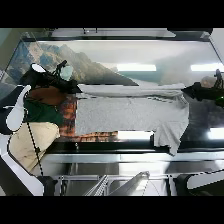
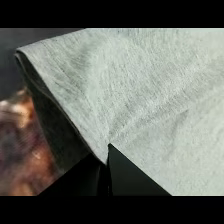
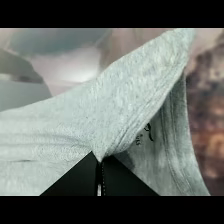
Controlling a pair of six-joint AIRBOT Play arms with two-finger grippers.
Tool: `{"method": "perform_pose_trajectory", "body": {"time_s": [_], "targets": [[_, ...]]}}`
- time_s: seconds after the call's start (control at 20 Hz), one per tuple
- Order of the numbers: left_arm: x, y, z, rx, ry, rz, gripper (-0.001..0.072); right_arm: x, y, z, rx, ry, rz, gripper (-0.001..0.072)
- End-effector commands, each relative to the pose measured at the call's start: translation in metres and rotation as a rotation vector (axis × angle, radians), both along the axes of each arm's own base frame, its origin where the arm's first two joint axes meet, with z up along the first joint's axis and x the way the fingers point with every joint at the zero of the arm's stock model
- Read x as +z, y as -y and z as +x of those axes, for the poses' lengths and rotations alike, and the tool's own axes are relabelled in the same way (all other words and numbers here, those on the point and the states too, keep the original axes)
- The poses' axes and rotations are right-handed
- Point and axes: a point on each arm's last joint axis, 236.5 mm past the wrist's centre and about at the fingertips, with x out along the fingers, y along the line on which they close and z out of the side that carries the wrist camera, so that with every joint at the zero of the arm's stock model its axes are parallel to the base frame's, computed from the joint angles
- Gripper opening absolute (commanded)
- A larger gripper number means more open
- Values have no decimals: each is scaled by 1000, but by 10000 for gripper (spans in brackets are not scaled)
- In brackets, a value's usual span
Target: Fold the shirts.
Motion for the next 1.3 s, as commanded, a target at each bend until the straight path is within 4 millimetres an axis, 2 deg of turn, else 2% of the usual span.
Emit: {"method": "perform_pose_trajectory", "body": {"time_s": [0.0, 0.1, 0.15, 0.2, 0.25, 0.3, 0.45, 0.55, 0.65, 0.7, 0.75, 0.85, 1.05, 1.1, 1.15, 1.25], "targets": [[-11, -3, -2, -22, 3, 78, 16, -11, 1, -4, 9, -26, -8, 15], [-7, -3, -1, -19, 9, 77, 19, -10, 1, -4, 11, -25, -13, 15], [-3, -4, -1, -16, 15, 77, 140, -9, 2, -4, 10, -21, -16, 16], [2, -5, 0, -13, 24, 76, 310, -6, 2, -3, 12, -14, -23, 25], [9, -8, 1, -11, 32, 76, 334, -2, 3, -3, 11, -7, -28, 148], [18, -11, 0, -12, 37, 73, 334, 3, 4, -3, 16, 1, -43, 243], [53, -22, -3, -7, 76, 70, 334, 10, 17, -14, 54, -38, -166, 249], [81, -35, -9, 24, 78, 66, 333, 16, 30, -30, 35, -118, -244, 324], [102, -50, -23, 62, 28, 54, 333, 29, 35, -46, 33, -164, -297, 316], [107, -56, -35, 68, -21, 46, 333, 39, 33, -52, 48, -166, -308, 285], [108, -60, -50, 75, -78, 37, 333, 47, 26, -59, 73, -168, -301, 221], [92, -61, -85, 89, -169, 28, 333, 54, 13, -81, 102, -190, -275, 223], [16, -67, -169, 150, -318, 102, 334, 34, 4, -141, 18, -276, -188, 228], [0, -63, -184, 160, -339, 99, 333, 31, 0, -153, -16, -285, -144, 235], [-13, -59, -194, 159, -351, 100, 334, 30, -3, -160, -47, -284, -107, 279], [-32, -44, -203, 152, -355, 85, 333, 31, -6, -170, -105, -268, -49, 304]]}}
